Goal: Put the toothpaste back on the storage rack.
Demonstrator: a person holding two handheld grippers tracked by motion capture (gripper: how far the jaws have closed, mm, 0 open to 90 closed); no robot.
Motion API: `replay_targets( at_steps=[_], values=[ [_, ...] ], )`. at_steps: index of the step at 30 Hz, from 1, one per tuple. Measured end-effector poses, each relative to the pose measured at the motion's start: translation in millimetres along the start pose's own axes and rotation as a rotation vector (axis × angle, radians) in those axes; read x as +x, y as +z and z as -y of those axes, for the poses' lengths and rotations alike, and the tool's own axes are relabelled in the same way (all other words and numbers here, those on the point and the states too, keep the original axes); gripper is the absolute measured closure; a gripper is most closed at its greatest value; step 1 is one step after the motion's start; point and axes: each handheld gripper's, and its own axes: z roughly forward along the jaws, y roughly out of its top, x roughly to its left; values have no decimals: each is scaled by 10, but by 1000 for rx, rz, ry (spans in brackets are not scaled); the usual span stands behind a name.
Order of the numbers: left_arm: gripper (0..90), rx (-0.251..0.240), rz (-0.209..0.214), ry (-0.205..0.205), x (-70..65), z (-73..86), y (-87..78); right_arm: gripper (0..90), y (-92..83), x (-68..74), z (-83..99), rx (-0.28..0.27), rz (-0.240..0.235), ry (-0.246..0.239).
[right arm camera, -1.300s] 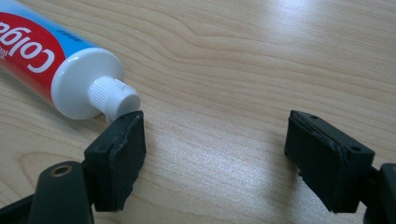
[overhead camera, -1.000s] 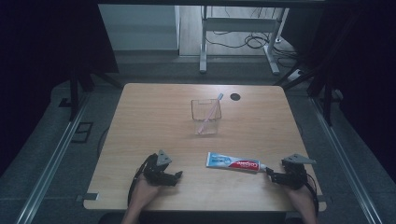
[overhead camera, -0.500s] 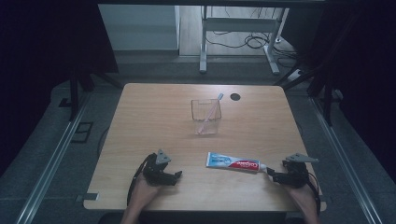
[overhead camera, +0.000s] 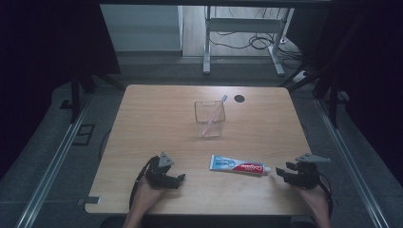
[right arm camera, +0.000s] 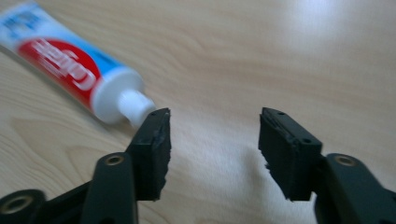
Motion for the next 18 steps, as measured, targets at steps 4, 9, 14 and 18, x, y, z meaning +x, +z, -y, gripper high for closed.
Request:
replay_targets(
  at_steps=[4,9,14,18],
  values=[
    [133,0,-1,0,1,0,0,561,-62,4,-80,-36,-36,-21],
    [133,-1,-1,-2,0,0,1,629,-44,58,-188,-22,-40,-71],
    [133,-1,-1,-3,-1,0,1,678,20,153,-311,-23,-47,-110],
    [133,-1,-1,-3,-1,0,0,702,139,191,-377,9,-79,-109]
  ],
)
